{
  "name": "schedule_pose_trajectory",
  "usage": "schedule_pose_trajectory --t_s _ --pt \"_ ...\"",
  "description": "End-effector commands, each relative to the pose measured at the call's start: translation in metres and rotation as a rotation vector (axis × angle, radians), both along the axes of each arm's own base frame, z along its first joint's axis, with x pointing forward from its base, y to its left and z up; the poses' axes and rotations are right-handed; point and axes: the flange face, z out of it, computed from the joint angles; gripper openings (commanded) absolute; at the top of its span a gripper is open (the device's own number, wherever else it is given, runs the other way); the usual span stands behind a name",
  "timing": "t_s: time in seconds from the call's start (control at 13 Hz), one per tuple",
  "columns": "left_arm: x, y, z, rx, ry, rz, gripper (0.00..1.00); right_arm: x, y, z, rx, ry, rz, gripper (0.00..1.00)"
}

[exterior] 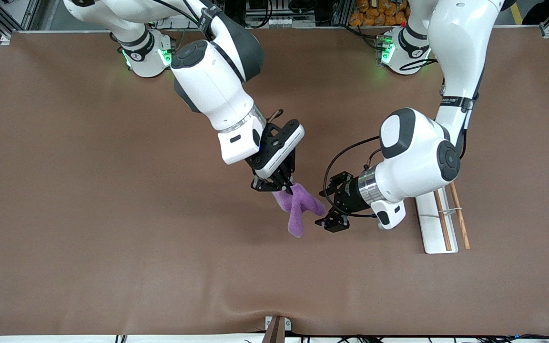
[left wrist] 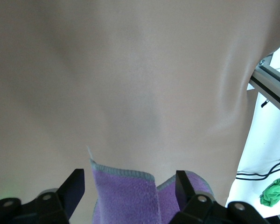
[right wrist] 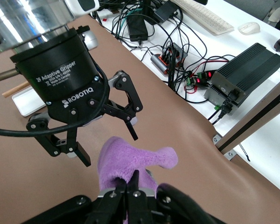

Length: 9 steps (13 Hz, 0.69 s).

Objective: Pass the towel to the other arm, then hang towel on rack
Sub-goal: 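Close the left gripper on the towel and open the right gripper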

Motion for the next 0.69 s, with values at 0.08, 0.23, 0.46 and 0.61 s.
schedule_pose_trajectory --t_s 0.08,0.23,0.46,0.61 --pt "0.005 -0.005 0.002 -0.026 -0.003 0.029 0.38 -0.001 0.005 0.001 0.000 -0.014 -0.017 0.00" --pt "0.007 -0.005 0.007 -0.030 -0.016 0.023 0.00 -0.001 0.005 0.000 0.001 -0.013 -0.018 0.00" --pt "0.009 0.002 0.013 -0.028 -0.037 0.014 0.00 -0.001 0.005 0.001 0.002 -0.014 -0.018 0.00" --pt "0.011 0.011 0.023 -0.014 -0.098 -0.054 0.00 0.000 0.004 0.001 0.003 -0.013 -0.020 0.00"
